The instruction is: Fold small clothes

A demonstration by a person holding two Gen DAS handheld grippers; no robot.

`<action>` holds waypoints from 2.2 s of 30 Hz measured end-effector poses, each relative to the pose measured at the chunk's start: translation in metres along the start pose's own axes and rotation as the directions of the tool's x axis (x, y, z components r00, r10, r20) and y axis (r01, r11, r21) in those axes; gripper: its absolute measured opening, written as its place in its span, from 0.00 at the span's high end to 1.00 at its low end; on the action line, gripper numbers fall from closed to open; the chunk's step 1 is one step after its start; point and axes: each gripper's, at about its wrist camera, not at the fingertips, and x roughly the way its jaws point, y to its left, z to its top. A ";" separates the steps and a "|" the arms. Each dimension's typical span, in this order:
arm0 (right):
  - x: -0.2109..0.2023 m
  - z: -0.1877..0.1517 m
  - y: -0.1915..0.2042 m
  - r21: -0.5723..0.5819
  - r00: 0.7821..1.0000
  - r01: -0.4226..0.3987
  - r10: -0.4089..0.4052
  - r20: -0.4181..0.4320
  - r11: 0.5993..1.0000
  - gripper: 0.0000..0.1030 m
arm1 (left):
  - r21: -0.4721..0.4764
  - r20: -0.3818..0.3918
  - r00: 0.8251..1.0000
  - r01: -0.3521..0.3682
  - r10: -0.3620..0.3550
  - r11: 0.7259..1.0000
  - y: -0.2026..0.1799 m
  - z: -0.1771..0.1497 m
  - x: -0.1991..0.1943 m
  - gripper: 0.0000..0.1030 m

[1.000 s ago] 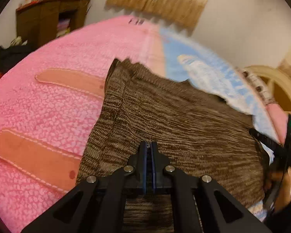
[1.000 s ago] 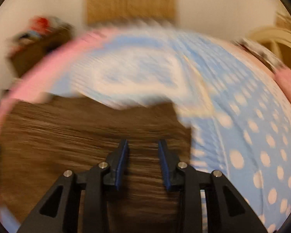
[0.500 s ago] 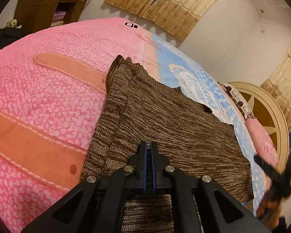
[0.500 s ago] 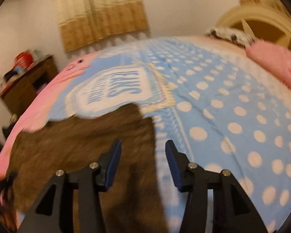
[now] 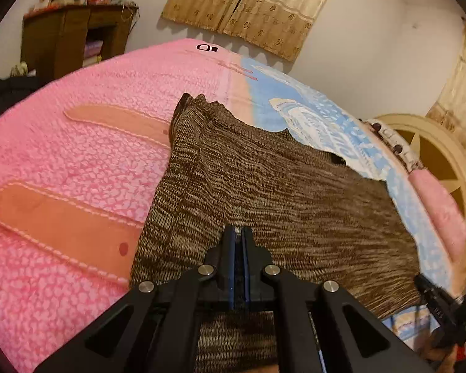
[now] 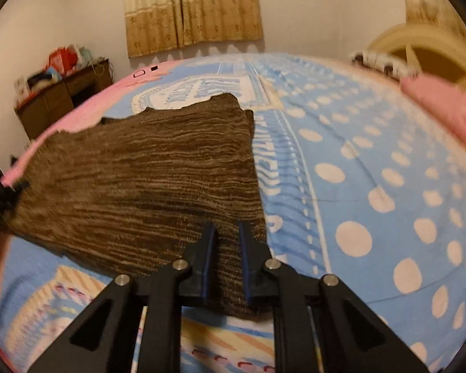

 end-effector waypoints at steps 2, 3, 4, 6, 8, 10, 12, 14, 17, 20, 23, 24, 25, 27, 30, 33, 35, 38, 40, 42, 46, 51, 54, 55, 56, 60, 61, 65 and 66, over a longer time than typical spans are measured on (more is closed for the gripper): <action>0.001 0.001 0.011 -0.048 0.999 0.051 -0.051 0.005 0.998 0.82 | 0.024 0.006 1.000 -0.030 0.030 0.999 -0.005 -0.002 -0.002 0.96; 0.002 0.000 0.012 -0.056 0.998 0.061 -0.060 0.008 0.997 0.81 | 0.036 0.009 0.999 -0.045 0.045 0.998 -0.007 -0.002 -0.002 0.96; 0.002 0.000 0.013 -0.063 0.998 0.070 -0.069 0.014 0.996 0.81 | 0.048 0.012 0.998 -0.061 0.060 0.997 -0.009 -0.003 -0.003 0.96; 0.002 -0.001 0.011 -0.060 0.998 0.067 -0.066 0.018 0.996 0.81 | 0.069 0.019 0.996 -0.093 0.092 0.993 -0.014 -0.006 -0.006 0.96; 0.003 -0.001 0.010 -0.054 0.998 0.059 -0.058 0.020 0.997 0.81 | 0.081 0.025 0.992 -0.122 0.121 0.989 -0.017 -0.009 -0.008 0.96; 0.004 -0.001 0.010 -0.055 0.998 0.059 -0.058 0.022 0.997 0.81 | 0.079 0.018 0.988 -0.154 0.153 0.985 -0.021 -0.015 -0.012 0.96; 0.003 -0.002 0.010 -0.056 0.998 0.060 -0.058 0.022 0.997 0.81 | 0.076 0.020 0.985 -0.173 0.172 0.982 -0.024 -0.021 -0.019 0.96; 0.004 -0.002 0.009 -0.055 0.998 0.058 -0.057 0.021 0.997 0.80 | 0.086 -0.025 0.977 -0.210 0.213 0.974 -0.026 -0.026 -0.022 0.96; 0.003 -0.003 0.010 -0.054 0.998 0.053 -0.052 0.021 0.997 0.79 | 0.085 -0.011 0.972 -0.235 0.237 0.968 -0.024 -0.027 -0.034 0.96; 0.001 -0.003 0.010 -0.053 0.999 0.040 -0.038 0.024 0.998 0.75 | 0.050 -0.025 0.956 -0.291 0.292 0.955 -0.011 -0.023 -0.038 0.96; -0.001 -0.004 0.010 -0.056 0.999 -0.004 0.006 0.034 0.998 0.52 | -0.008 -0.036 0.962 -0.271 0.271 0.963 0.002 -0.018 -0.040 0.96; -0.002 -0.005 0.011 -0.057 0.999 -0.007 0.009 0.035 0.998 0.37 | -0.036 -0.026 0.964 -0.265 0.264 0.964 0.006 -0.017 -0.044 0.96; 0.001 -0.005 0.009 -0.042 1.000 0.018 -0.018 0.013 0.999 0.00 | -0.060 -0.009 0.964 -0.267 0.267 0.962 0.009 -0.016 -0.048 0.96; 0.008 -0.007 0.002 0.004 1.000 0.011 -0.011 -0.007 1.000 0.00 | -0.078 0.037 0.962 -0.266 0.270 0.961 0.011 -0.014 -0.055 0.96; 0.012 -0.007 -0.006 0.048 1.000 -0.019 0.018 0.008 0.999 0.00 | -0.108 0.060 0.965 -0.246 0.254 0.963 0.016 -0.013 -0.058 0.96; 0.018 -0.007 -0.005 0.043 1.000 -0.009 0.009 0.012 0.999 0.00 | -0.154 0.017 0.978 -0.203 0.209 0.967 0.022 -0.017 -0.050 0.96; 0.022 -0.006 -0.003 0.038 1.000 -0.002 0.001 0.012 0.999 0.00 | -0.181 -0.015 0.984 -0.179 0.180 0.967 0.024 -0.024 -0.043 0.95; 0.026 -0.006 -0.004 0.038 1.000 -0.002 0.001 0.015 0.999 0.00 | -0.232 0.010 0.992 -0.124 0.129 0.965 0.021 -0.032 -0.047 0.94; 0.024 -0.006 -0.004 0.036 1.000 0.001 -0.001 0.014 0.999 0.00 | -0.263 -0.001 0.997 -0.074 0.077 0.962 0.019 -0.034 -0.048 0.82; 0.023 -0.005 -0.004 0.034 1.000 0.004 -0.005 0.017 0.999 0.00 | -0.257 0.033 0.998 -0.037 0.047 0.966 0.014 -0.038 -0.054 0.56; 0.024 -0.004 -0.004 0.037 1.000 0.000 -0.001 0.023 0.999 0.00 | -0.199 0.058 0.998 -0.028 0.040 0.980 0.001 -0.043 -0.052 0.28; 0.019 -0.007 -0.004 0.035 1.000 0.004 -0.005 0.023 0.999 0.00 | -0.276 0.070 0.993 -0.068 0.090 0.959 0.001 -0.036 -0.070 0.28; 0.016 -0.009 -0.004 0.042 0.999 -0.005 0.004 0.033 0.999 0.00 | -0.182 0.199 0.965 -0.134 0.170 0.974 -0.014 -0.032 -0.093 0.22; 0.015 -0.009 -0.004 0.045 0.999 -0.009 0.007 0.035 0.999 0.00 | -0.133 0.197 0.958 -0.184 0.208 0.974 -0.019 -0.031 -0.091 0.17; 0.016 -0.009 -0.004 0.046 0.999 -0.009 0.007 0.036 0.999 0.00 | -0.123 0.173 0.959 -0.206 0.226 0.971 -0.017 -0.030 -0.086 0.17; 0.015 -0.010 -0.004 0.040 0.999 -0.002 0.000 0.034 0.999 0.00 | -0.258 0.003 0.978 -0.200 0.208 0.945 0.008 -0.043 -0.052 0.16; 0.014 -0.010 -0.006 0.042 0.999 -0.005 0.004 0.035 0.999 0.00 | -0.250 0.046 0.975 -0.201 0.219 0.947 0.008 -0.046 -0.056 0.11; 0.014 -0.010 -0.007 0.044 0.999 -0.013 0.012 0.037 0.999 0.00 | -0.180 0.052 0.967 -0.237 0.250 0.955 -0.007 -0.052 -0.050 0.01; 0.014 -0.010 -0.007 0.044 0.999 -0.014 0.012 0.037 0.999 0.00 | -0.169 0.051 0.962 -0.258 0.270 0.951 -0.009 -0.051 -0.048 0.01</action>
